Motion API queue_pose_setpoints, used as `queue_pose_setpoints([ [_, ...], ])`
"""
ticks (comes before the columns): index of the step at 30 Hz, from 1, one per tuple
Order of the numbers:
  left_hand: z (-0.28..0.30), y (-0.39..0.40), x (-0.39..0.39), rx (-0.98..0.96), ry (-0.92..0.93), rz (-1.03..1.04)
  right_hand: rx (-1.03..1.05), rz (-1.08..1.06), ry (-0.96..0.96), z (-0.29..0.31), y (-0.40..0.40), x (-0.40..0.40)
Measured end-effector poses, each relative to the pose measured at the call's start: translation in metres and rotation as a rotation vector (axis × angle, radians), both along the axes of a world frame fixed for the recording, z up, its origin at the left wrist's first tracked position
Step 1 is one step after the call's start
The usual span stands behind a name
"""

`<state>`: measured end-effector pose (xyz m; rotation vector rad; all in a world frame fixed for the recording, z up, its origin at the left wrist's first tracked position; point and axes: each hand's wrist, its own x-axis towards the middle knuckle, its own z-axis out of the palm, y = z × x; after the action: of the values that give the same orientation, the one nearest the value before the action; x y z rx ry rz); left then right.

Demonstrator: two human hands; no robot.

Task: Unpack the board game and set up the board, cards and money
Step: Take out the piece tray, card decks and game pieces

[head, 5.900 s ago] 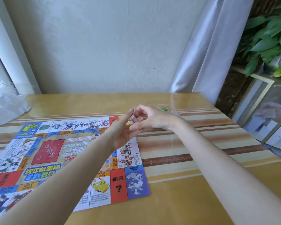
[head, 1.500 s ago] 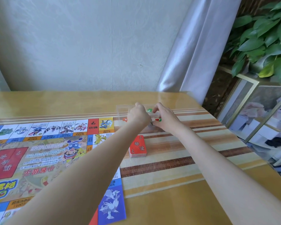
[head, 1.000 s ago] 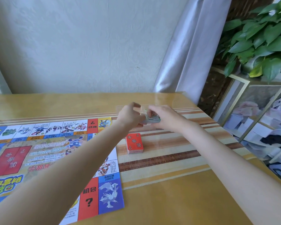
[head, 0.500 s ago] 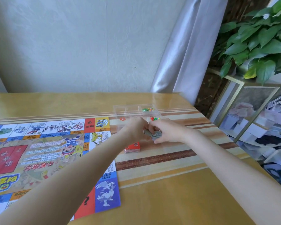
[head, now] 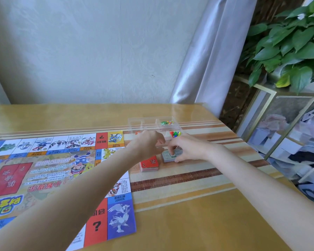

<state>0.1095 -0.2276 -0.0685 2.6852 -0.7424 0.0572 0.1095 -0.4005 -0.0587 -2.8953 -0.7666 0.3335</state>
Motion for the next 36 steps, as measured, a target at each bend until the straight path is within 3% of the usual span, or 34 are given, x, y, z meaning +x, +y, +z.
queue_pose_setpoints([
  [4, 0.006, 0.01, 0.005, -0.099, -0.044, 0.069, -0.017, 0.038, -0.018, 0.016, 0.001, 0.001],
  [9, 0.009, 0.022, 0.023, 0.006, -0.072, 0.135, 0.369, -0.189, -0.217, 0.047, -0.002, 0.03],
  [14, 0.008, 0.036, 0.045, 0.039, -0.02, 0.205, 0.31, -0.432, -0.216, 0.026, 0.012, 0.078],
  [17, 0.007, 0.041, 0.054, 0.169, 0.068, 0.185, 0.258, -0.529, -0.155, 0.009, 0.022, 0.101],
  [26, 0.005, 0.042, 0.06, 0.378, 0.179, 0.195, -0.026, -0.594, -0.16, -0.009, 0.056, 0.109],
  [36, 0.003, 0.041, 0.073, 0.439, 0.234, 0.154, -0.154, -0.618, -0.003, 0.017, 0.068, 0.127],
])
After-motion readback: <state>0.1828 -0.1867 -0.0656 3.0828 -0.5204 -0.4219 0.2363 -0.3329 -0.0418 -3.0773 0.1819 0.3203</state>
